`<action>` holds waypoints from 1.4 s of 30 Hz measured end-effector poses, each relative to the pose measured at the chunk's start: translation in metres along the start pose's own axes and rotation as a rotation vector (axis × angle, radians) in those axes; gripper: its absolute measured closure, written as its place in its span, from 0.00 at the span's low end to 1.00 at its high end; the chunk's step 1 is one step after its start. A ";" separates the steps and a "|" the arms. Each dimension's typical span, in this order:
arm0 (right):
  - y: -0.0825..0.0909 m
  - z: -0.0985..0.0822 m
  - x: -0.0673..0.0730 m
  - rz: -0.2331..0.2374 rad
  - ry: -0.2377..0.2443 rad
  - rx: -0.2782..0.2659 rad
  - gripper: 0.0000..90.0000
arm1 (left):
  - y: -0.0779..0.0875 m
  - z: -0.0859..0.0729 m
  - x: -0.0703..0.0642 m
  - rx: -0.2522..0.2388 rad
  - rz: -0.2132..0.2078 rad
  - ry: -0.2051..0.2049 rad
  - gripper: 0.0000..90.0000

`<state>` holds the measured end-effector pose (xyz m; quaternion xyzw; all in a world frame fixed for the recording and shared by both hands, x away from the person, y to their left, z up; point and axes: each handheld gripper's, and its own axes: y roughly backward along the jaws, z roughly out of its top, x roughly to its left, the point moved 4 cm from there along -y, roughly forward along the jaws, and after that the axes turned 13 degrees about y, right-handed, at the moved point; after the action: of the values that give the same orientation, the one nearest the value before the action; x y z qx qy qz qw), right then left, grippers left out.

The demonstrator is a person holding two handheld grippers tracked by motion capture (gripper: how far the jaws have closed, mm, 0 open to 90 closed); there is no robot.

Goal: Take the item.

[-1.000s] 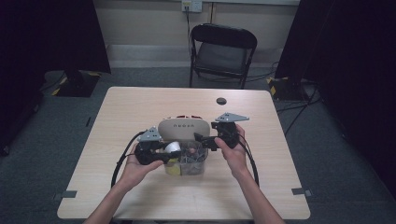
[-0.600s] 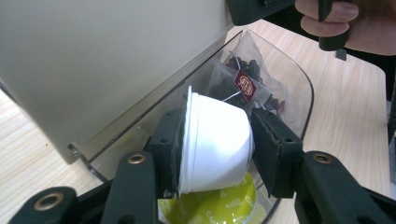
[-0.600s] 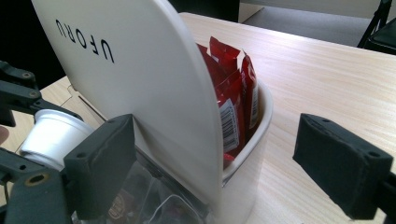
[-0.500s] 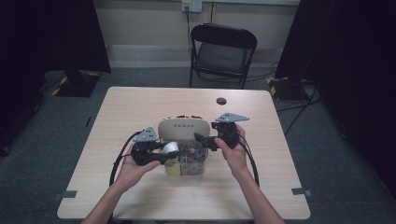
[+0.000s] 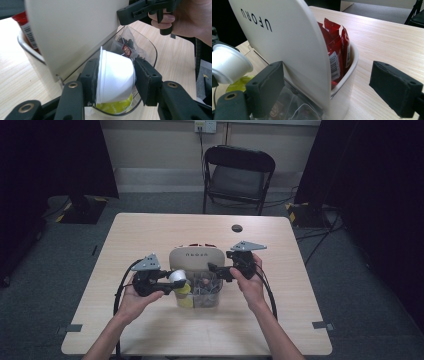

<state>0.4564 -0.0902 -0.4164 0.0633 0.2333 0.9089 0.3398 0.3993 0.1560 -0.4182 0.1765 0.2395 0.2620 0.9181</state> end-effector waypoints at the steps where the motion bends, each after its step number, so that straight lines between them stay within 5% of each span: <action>1: 0.000 0.000 0.000 -0.001 0.000 0.000 0.13 | 0.002 0.001 0.000 0.003 0.007 -0.004 0.62; 20: 0.000 0.000 0.000 0.000 -0.001 0.002 0.13 | 0.033 0.011 0.009 -0.077 -0.003 0.017 0.62; 42: 0.000 0.000 0.000 0.003 -0.005 0.003 0.13 | 0.064 0.018 0.039 -0.140 0.093 0.047 0.62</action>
<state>0.4568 -0.0900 -0.4163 0.0662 0.2336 0.9090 0.3387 0.4129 0.2258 -0.3886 0.1166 0.2336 0.3243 0.9092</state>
